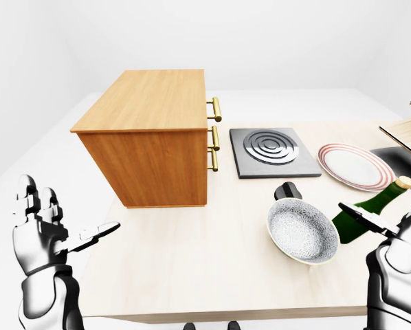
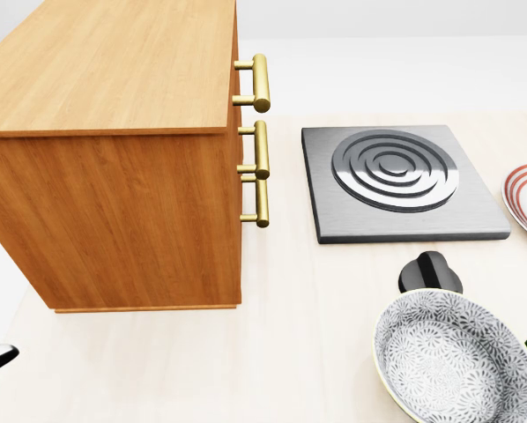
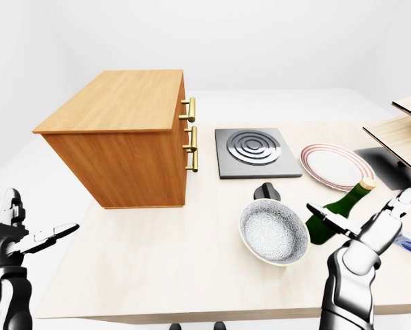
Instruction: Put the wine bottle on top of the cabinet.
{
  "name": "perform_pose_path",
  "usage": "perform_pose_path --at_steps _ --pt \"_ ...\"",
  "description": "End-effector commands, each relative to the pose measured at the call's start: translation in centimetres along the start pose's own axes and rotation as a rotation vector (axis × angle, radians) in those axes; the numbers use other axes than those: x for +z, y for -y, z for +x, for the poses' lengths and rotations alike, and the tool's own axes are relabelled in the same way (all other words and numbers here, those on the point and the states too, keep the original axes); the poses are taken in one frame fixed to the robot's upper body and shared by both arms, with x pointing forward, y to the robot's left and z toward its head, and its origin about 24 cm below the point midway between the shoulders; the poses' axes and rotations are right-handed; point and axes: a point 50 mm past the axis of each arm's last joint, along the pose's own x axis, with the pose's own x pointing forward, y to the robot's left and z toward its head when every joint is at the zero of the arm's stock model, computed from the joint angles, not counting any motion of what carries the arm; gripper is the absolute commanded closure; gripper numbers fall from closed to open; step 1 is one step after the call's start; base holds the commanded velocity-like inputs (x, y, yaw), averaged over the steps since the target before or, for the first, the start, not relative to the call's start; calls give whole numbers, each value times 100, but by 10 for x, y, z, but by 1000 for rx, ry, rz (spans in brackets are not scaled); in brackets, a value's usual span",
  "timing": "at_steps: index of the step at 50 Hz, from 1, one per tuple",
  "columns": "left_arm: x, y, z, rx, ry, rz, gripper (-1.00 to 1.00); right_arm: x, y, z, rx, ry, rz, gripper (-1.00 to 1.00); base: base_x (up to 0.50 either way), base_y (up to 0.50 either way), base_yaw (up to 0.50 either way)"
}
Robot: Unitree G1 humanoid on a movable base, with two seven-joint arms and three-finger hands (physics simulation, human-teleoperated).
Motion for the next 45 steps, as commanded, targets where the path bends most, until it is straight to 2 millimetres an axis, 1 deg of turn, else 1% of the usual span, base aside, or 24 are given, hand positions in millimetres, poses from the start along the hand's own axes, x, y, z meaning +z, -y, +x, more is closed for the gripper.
perform_pose_path --at_steps 1,7,19,23,28,40,45 --pt "1 -1 0 1 2 1 -100 -14 -2 3 -13 -68 0 -100 0 0 0" --pt "1 -1 0 1 4 2 -100 -18 -3 4 -16 -86 2 -100 0 0 0" --pt "1 0 0 0 5 2 -100 -14 -3 9 -22 -77 7 -100 0 0 0" --pt "0 -1 0 1 1 2 -100 -18 -4 11 -30 -97 3 -100 0 0 0" --pt "1 -1 0 0 5 2 -100 -25 -6 12 -33 -132 -10 -100 0 0 0" --pt "2 -1 -1 3 6 4 -100 -26 -19 16 -8 -149 -10 -100 0 0 0" --pt "1 -2 -1 3 3 2 -100 -27 -19 17 -9 -155 -11 -100 0 0 0"
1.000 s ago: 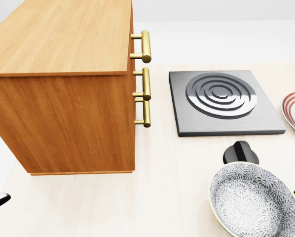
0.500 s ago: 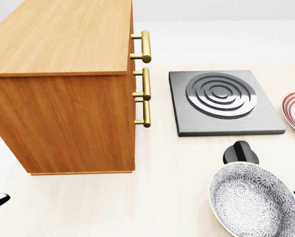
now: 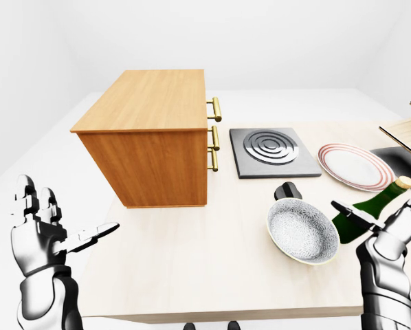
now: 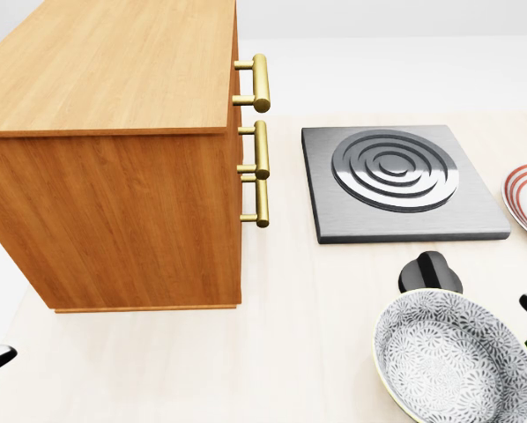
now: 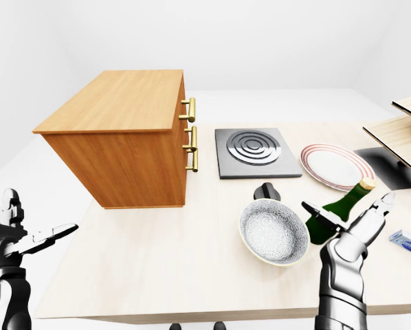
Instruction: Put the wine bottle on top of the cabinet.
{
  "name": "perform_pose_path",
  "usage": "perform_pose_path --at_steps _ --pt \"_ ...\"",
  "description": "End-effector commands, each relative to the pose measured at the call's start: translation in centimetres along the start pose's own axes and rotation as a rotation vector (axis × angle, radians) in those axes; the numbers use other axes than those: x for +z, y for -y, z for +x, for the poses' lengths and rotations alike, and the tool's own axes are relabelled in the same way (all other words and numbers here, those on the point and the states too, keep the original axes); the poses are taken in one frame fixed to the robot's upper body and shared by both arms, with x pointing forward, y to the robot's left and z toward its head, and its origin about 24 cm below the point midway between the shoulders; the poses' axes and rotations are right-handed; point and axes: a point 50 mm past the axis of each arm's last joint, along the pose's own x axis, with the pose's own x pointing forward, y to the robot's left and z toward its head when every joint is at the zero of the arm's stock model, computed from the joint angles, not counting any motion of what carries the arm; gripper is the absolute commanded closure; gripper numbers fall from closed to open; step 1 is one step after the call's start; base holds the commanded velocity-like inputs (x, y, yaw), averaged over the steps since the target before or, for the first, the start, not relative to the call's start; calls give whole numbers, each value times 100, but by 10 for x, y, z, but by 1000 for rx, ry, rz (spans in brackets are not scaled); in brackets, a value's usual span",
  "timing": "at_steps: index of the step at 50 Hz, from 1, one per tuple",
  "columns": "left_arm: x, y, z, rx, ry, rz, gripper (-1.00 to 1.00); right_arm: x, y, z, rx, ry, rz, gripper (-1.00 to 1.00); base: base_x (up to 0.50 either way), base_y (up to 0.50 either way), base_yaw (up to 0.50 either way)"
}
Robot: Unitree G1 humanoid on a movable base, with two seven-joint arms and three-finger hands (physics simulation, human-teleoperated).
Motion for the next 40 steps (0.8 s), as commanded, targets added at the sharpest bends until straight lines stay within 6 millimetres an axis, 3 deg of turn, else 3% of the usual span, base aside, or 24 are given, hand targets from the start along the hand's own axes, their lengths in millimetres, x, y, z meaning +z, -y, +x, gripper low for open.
perform_pose_path --at_steps 1,22,40 --pt "0 0 0 0 0 1 -100 -3 -5 3 4 -24 -8 -100 0 0 0" --pt "2 0 -1 -1 10 3 -100 -15 3 8 -31 -81 -21 -100 0 0 0" --pt "3 1 0 -3 12 4 -100 -16 -2 13 -34 -101 -24 -100 0 0 0"
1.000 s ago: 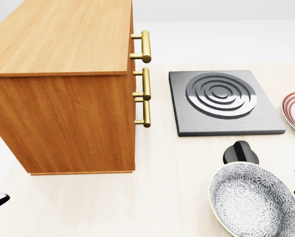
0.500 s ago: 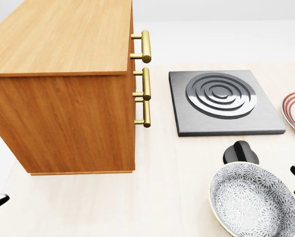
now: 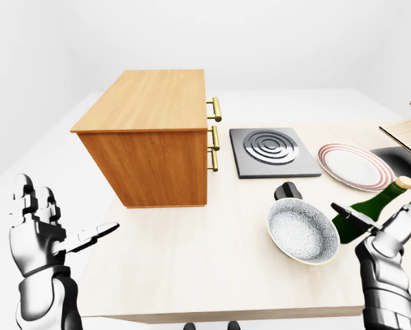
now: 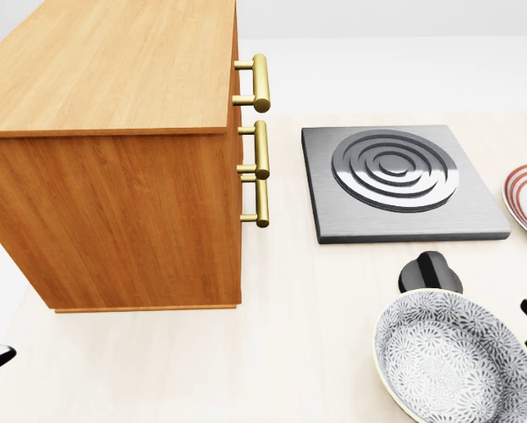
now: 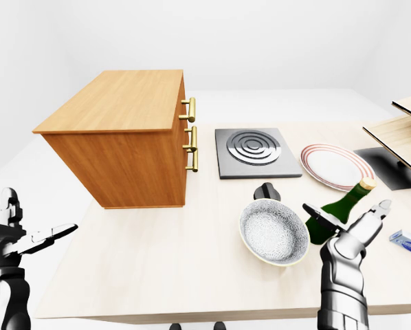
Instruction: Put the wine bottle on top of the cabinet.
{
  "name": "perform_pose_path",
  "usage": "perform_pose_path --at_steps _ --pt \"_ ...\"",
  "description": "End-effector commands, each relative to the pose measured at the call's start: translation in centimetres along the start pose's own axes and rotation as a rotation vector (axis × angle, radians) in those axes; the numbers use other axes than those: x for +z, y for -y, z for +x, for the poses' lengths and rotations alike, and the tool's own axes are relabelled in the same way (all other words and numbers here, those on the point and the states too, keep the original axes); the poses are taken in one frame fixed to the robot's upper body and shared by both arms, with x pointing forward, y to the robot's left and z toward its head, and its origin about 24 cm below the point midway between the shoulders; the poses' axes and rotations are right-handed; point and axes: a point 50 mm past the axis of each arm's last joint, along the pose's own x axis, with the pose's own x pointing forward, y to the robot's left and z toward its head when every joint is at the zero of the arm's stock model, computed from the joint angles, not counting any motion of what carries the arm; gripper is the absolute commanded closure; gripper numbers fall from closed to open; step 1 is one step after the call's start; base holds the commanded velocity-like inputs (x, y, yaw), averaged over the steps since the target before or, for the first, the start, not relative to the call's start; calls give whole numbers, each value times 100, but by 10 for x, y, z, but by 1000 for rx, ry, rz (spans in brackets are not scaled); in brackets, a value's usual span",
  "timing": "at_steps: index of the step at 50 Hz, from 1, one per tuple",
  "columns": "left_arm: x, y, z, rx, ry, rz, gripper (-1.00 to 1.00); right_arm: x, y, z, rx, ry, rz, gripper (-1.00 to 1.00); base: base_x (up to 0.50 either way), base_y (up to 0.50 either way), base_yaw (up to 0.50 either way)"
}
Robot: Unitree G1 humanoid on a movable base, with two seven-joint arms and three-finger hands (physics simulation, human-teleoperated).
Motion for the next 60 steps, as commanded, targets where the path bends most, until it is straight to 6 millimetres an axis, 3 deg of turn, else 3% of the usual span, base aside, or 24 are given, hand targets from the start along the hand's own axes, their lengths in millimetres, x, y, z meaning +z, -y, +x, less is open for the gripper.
perform_pose_path --at_steps 1,29,30,31,32,33,60 --pt "0 0 0 -1 0 0 -100 1 -3 3 -3 -8 -3 -100 0 0 0" --pt "-2 0 0 -1 -9 2 -100 4 -13 11 -4 -29 -16 -100 0 0 0" --pt "-2 0 0 -1 -9 2 -100 4 -13 11 -3 -30 -16 -51 0 0 0" --pt "-2 0 0 -1 -9 1 -100 4 -12 11 -8 -27 -17 44 0 0 0" --pt "-2 0 0 -1 -9 1 -100 4 -12 11 -8 -27 -17 44 0 0 0" --pt "-2 0 0 -1 -10 2 -100 4 -12 11 -9 -27 -15 87 0 0 0" --pt "-1 1 -1 -5 -7 3 -100 0 -4 11 -27 -36 -13 87 0 0 0"
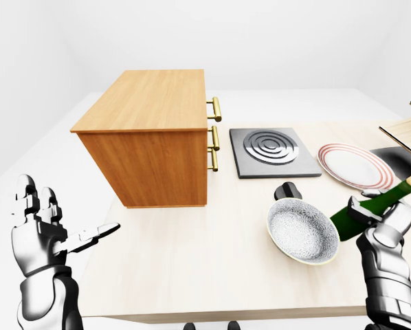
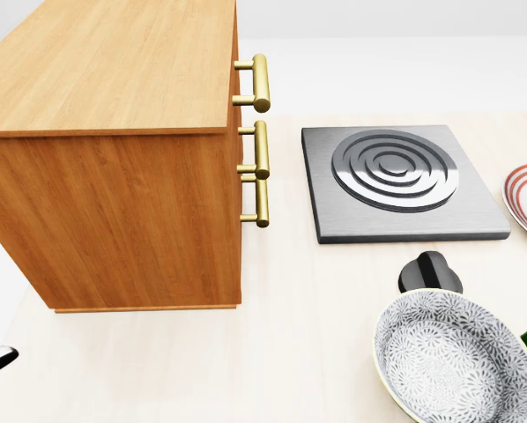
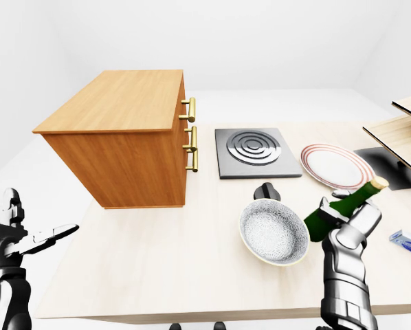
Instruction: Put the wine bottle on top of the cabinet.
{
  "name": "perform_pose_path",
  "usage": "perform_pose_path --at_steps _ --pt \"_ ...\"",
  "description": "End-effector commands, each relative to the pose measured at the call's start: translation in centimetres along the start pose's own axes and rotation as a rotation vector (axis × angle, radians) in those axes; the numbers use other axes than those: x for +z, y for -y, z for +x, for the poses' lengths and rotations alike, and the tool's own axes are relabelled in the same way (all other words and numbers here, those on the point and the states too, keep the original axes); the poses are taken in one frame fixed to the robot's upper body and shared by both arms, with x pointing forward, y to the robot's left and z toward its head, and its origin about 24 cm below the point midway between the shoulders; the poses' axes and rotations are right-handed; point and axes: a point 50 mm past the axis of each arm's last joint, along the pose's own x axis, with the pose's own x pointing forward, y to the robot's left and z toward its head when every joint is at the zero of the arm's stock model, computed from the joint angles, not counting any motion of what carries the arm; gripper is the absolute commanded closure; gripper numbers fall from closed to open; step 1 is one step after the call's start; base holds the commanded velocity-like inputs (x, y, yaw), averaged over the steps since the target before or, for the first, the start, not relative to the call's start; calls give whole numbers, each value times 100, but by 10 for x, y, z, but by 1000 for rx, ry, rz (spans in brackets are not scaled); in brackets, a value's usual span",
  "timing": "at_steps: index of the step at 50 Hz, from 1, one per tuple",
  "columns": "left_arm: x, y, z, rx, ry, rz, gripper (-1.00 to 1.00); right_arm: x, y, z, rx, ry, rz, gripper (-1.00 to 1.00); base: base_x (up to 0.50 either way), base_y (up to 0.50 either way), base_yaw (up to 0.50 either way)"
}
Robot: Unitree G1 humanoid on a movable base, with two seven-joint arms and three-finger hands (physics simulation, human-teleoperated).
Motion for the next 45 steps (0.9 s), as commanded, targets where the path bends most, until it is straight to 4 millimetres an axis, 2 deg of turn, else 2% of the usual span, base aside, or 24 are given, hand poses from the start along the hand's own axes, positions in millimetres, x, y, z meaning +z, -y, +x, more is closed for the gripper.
perform_pose_path --at_steps 1,11,20,30,40,45 --pt "0 0 0 -2 2 1 -100 -7 6 -2 -60 -26 7 87 0 0 0" --pt "1 0 0 -1 4 -1 -100 6 8 -5 -79 37 33 89 0 0 0" --pt "-1 1 -1 -4 -3 -1 -100 27 14 -8 -94 127 78 91 0 0 0" --pt "-1 1 -1 -4 -4 -2 -100 75 21 -23 -107 351 121 95 0 0 0" --pt "-1 1 0 -4 -6 -3 -100 97 18 -31 -103 444 153 100 0 0 0" --pt "-3 2 -1 -6 -13 -2 -100 127 7 -42 10 561 194 100 0 0 0"
